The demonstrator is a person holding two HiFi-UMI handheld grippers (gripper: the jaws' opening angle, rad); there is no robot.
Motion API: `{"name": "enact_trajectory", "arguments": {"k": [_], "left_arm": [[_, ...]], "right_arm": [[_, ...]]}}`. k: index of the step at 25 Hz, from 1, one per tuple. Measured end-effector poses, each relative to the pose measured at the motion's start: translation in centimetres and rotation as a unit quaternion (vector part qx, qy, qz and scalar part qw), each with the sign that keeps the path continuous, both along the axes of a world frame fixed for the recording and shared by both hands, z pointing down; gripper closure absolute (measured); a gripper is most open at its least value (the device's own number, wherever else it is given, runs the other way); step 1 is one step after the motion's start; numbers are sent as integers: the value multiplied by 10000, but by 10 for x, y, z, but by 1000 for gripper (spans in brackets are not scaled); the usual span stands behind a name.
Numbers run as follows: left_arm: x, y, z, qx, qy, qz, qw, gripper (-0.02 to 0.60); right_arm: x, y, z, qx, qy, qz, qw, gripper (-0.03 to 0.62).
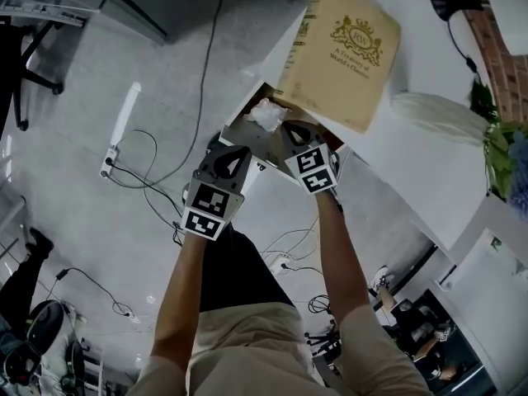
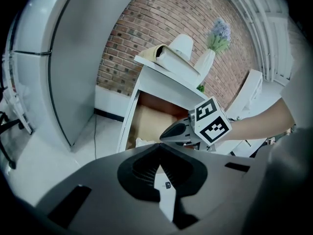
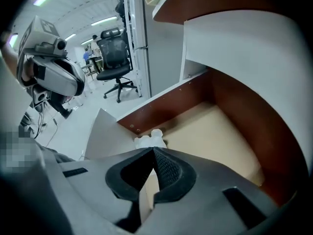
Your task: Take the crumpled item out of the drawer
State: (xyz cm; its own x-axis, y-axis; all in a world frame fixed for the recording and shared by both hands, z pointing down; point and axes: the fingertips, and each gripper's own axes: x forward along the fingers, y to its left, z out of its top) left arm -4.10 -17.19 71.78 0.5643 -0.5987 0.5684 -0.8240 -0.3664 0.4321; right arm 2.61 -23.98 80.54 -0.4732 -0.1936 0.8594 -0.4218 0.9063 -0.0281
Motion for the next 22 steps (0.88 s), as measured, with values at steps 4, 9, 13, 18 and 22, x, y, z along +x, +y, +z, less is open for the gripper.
{"name": "enact_trajectory", "arguments": {"k": [4, 9, 13, 18, 22], "left_arm": [[2, -5, 14, -4, 37, -23, 10000, 566], [-1, -14, 24, 48, 76, 12, 10000, 566], [8, -12, 34, -4, 36, 304, 9995, 566], [5, -19, 37, 59, 26, 482, 9988, 566], [-6, -24, 42, 5, 31, 405, 9992, 566]], "right_arm": [[-9, -5, 16, 75, -2, -96, 9999, 565], [-23, -12, 34, 128, -64, -251, 9996, 507], [-33, -16, 42, 135, -53, -582, 9982, 484], [-41, -30, 52, 182, -42, -666, 9976, 424], [-52, -34, 60, 4, -167, -570, 9982, 396]]}}
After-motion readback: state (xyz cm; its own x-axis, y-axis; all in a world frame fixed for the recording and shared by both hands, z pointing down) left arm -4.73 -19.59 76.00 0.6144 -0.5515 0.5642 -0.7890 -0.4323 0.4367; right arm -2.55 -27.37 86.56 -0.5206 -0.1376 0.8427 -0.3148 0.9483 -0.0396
